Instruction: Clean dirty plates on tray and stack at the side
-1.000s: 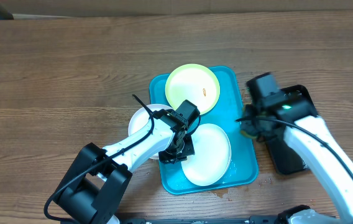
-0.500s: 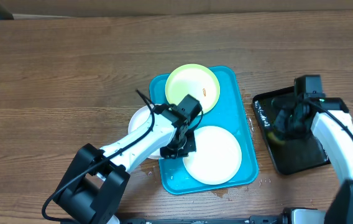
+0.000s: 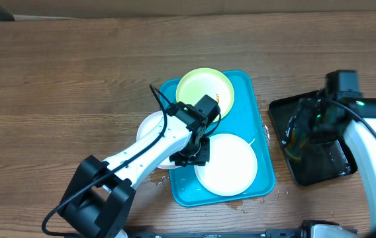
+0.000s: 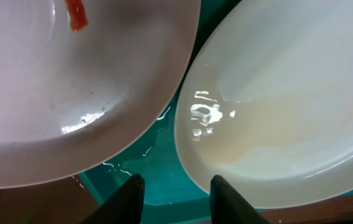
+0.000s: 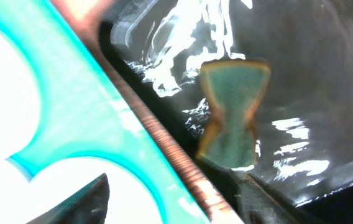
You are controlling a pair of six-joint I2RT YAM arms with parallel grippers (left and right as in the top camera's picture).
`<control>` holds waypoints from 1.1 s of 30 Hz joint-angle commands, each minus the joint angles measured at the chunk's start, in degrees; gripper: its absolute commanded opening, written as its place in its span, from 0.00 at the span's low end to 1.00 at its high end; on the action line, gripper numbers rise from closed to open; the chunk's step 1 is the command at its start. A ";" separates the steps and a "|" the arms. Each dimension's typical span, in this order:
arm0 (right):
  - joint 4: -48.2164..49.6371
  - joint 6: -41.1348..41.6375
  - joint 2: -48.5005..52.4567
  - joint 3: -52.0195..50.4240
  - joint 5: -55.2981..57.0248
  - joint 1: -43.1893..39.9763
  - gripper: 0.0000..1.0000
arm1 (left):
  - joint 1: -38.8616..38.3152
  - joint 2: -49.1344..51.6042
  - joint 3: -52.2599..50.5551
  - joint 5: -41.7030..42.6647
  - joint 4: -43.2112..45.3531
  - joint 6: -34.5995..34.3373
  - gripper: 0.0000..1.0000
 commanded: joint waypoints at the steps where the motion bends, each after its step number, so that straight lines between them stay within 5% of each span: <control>1: -1.42 -2.40 -6.82 3.19 -6.84 -0.15 0.77 | -0.46 0.55 -2.29 -2.23 2.14 1.29 0.35; 9: -3.06 -2.38 -13.99 3.19 -8.39 -0.15 0.78 | -0.46 0.83 -10.05 2.10 14.03 1.49 0.29; 13: -4.11 -2.38 -14.51 3.19 -8.37 -0.15 0.78 | -0.39 0.83 -10.62 2.56 16.72 2.05 0.07; 18: -4.33 -2.38 -14.51 3.19 -8.37 -0.15 0.78 | -0.37 0.81 -9.18 5.51 18.03 6.99 0.04; 27: -3.87 4.24 -14.51 3.19 -2.47 -1.20 0.85 | -0.70 0.81 16.55 -6.05 2.27 11.13 0.04; 33: -3.45 8.44 -14.45 3.17 -0.55 -11.28 0.94 | -2.05 0.81 30.67 -14.56 4.24 13.31 0.04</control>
